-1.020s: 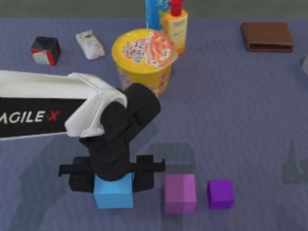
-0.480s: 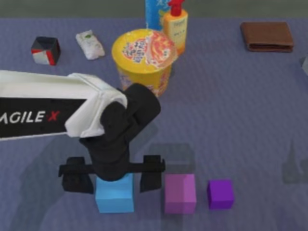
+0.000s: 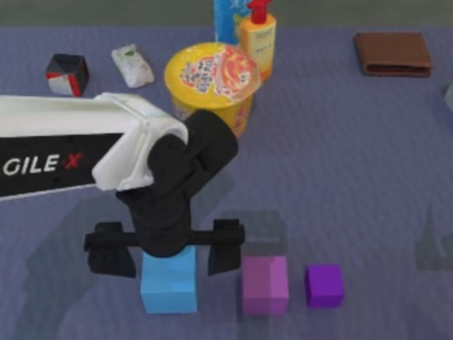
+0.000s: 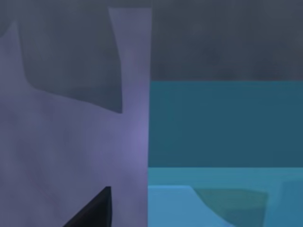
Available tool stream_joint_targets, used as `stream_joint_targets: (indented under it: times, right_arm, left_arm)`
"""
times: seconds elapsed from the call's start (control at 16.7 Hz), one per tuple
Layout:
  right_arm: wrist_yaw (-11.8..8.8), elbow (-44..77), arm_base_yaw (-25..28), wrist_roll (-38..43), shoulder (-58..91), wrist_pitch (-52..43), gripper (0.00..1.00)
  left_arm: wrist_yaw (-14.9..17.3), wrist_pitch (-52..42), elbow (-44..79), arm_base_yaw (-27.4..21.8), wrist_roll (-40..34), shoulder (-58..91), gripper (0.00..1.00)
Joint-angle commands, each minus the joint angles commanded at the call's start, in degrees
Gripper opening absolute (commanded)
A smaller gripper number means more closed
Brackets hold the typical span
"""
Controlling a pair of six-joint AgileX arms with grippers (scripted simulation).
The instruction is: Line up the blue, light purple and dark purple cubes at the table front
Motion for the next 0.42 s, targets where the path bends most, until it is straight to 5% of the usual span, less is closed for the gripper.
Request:
stream_joint_targets:
  times: [0.42]
  right_arm:
    - [0.0,0.0,0.0,0.0,0.0,0.0,1.0]
  left_arm:
    - [0.1,-11.8,7.1,0.9,-0.2,-4.4,1.0]
